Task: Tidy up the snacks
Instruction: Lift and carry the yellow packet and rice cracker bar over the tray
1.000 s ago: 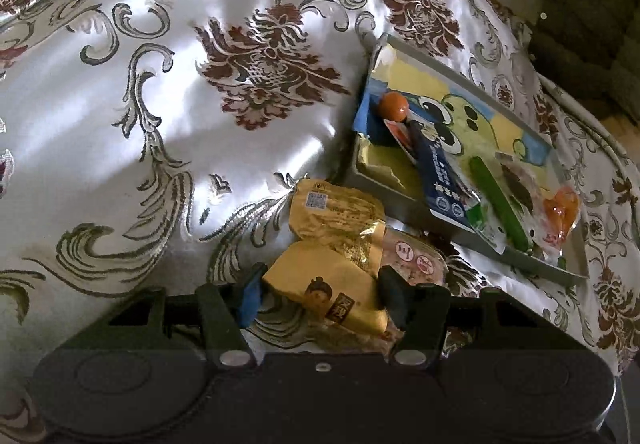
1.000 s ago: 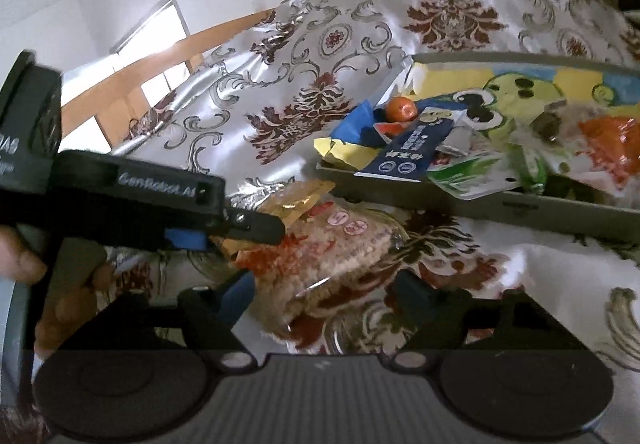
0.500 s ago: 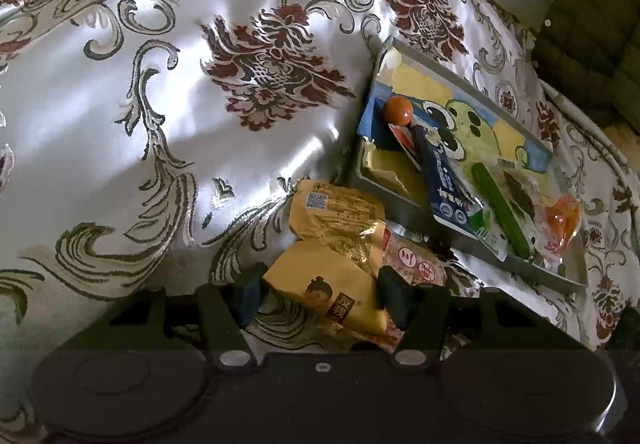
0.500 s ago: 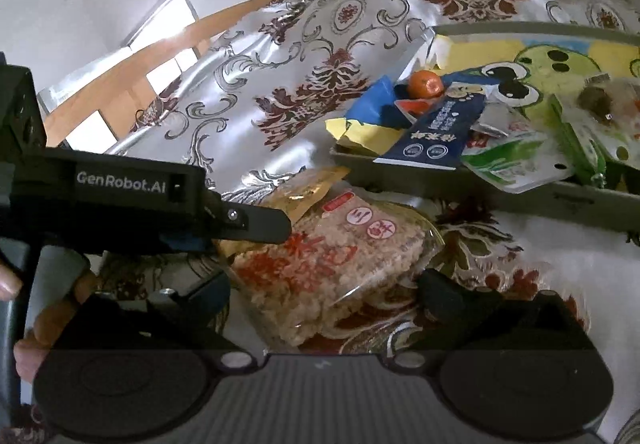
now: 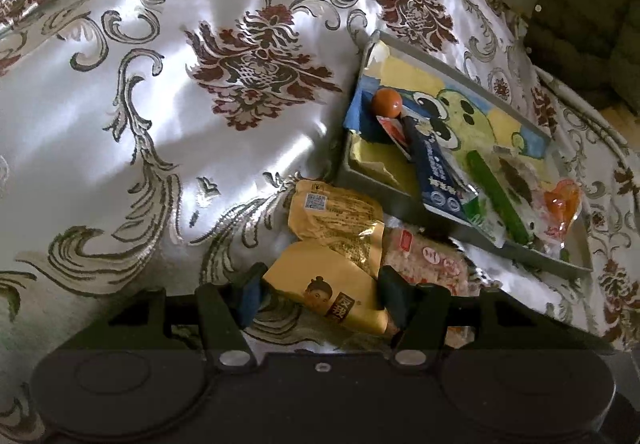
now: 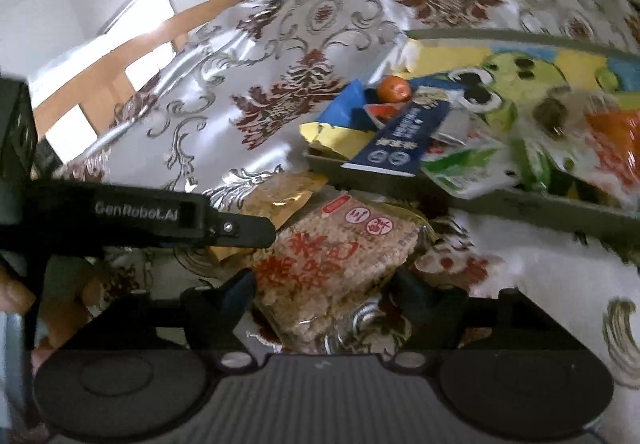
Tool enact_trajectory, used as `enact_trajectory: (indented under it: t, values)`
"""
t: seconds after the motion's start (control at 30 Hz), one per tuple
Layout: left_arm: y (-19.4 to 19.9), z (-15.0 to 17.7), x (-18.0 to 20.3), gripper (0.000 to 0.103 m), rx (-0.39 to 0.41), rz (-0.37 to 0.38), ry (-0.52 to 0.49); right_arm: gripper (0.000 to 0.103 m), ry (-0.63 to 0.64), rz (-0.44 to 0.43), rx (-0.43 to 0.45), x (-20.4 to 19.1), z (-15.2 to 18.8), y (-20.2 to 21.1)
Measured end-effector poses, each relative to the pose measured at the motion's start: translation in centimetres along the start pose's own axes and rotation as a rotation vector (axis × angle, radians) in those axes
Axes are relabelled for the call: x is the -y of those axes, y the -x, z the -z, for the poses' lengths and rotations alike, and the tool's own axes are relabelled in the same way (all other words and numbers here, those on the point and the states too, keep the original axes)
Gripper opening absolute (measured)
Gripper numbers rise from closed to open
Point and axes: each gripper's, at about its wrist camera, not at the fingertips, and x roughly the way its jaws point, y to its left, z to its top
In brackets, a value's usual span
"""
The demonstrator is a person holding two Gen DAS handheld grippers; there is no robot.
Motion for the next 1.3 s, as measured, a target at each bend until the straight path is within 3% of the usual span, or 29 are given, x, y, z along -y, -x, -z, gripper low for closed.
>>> enact_trajectory:
  t: [0.17,0.23,0.33,0.47,0.67,0.87,0.93,1.07,1.3]
  values:
    - [-0.1,-0.2,-0.6,0.062,-0.006,0.008,0.03,0.08,-0.125,-0.088,0.008,2.2,0.0,0.1]
    - [-0.1,-0.3,-0.8,0.062,-0.004,0.009,0.04,0.062,-0.139,-0.086,0.018,2.8,-0.2,0.1]
    - [-0.2,-0.3,-0.8,0.062,-0.006,0.01,0.042,0.058,-0.132,-0.075,0.019,3.4,-0.3,0.3]
    - [-0.3,-0.2,-0.5,0.062,-0.006,-0.009,0.007,0.058,-0.209,-0.115,0.038,4.3,-0.1,0.3]
    - [-0.5,-0.2,-0.8,0.062,-0.015,0.0,0.021,0.063,-0.465,-0.301,0.109,7.2,0.4,-0.3]
    - [-0.6,-0.2,-0.7,0.062,-0.015,-0.004,0.012,0.059,-0.446,-0.234,0.085,6.8,0.3,-2.0]
    - [-0.6,-0.2,-0.7,0.062,-0.014,-0.003,0.02,0.037,-0.449,-0.197,0.092,6.5,0.2,-2.3]
    - [-0.5,-0.2,-0.2,0.062,-0.008,-0.024,0.011,0.031,-0.481,-0.178,0.108,6.5,0.5,-2.2]
    - [0.3,0.7,1.5,0.062,-0.018,-0.011,-0.036,0.029,-0.408,-0.072,0.092,4.8,0.1,0.7]
